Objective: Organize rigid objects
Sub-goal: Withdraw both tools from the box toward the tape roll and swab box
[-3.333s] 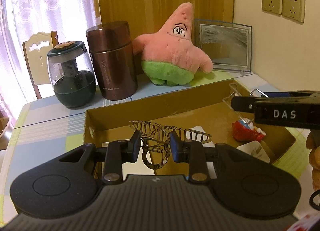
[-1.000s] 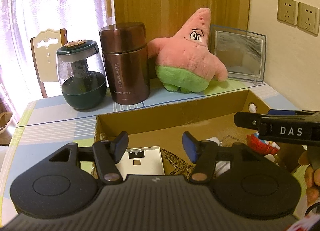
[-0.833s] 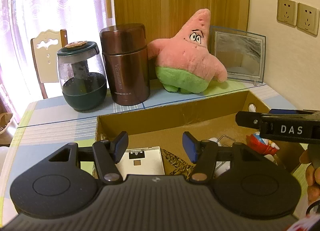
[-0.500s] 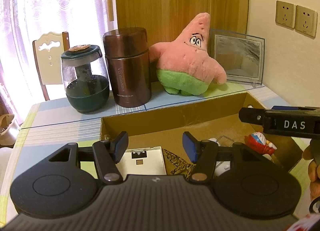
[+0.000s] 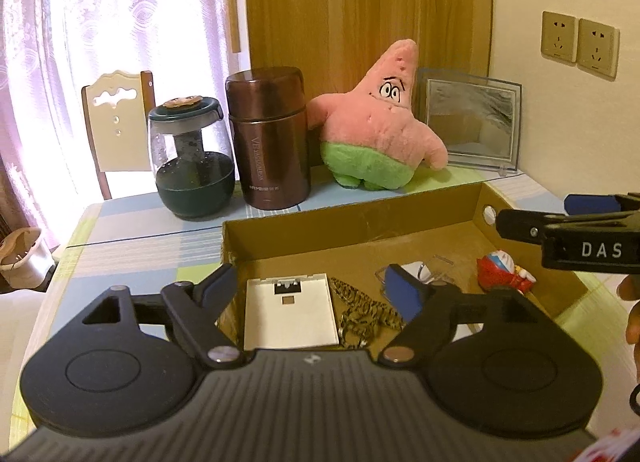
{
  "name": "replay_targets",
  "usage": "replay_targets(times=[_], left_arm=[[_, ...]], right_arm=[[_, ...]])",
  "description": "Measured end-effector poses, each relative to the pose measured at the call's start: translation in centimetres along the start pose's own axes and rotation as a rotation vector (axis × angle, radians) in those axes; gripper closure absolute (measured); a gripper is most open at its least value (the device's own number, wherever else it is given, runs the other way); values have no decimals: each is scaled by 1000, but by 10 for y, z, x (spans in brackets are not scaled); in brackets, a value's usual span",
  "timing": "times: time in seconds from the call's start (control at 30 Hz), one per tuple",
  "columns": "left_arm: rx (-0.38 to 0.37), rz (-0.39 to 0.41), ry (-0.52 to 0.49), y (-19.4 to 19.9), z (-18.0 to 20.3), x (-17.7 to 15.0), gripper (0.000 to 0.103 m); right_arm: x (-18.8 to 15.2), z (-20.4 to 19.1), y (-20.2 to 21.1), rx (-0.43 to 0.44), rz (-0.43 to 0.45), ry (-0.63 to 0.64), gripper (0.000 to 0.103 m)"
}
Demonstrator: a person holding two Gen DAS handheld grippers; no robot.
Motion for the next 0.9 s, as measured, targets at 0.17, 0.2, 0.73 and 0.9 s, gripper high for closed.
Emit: replay_targets(times=[0.17,0.2,0.73,0.9], left_arm=[[-1,11,-3,17,3,-5,18],[-1,13,-5,20,4,-7,16],[-10,14,-18,72,29,-39,2],[-12,15,-13,86,35,-48,2]], right_arm=[[-10,1,15,1,-5,26,8],[-12,2,17,1,-7,28,7],[-38,8,62,5,-50,43,4],[-50,13,78,-2,-60,60,4]])
Point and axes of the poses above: each gripper's, at about its wrist camera, not at the fingertips, and y roughly against the way its jaws point, z to its right, x to its top, the point moved 6 cm from there along -y, roughly the way its jaws point, and after that the axes turned 10 degrees about -x, right-handed, at the moved point
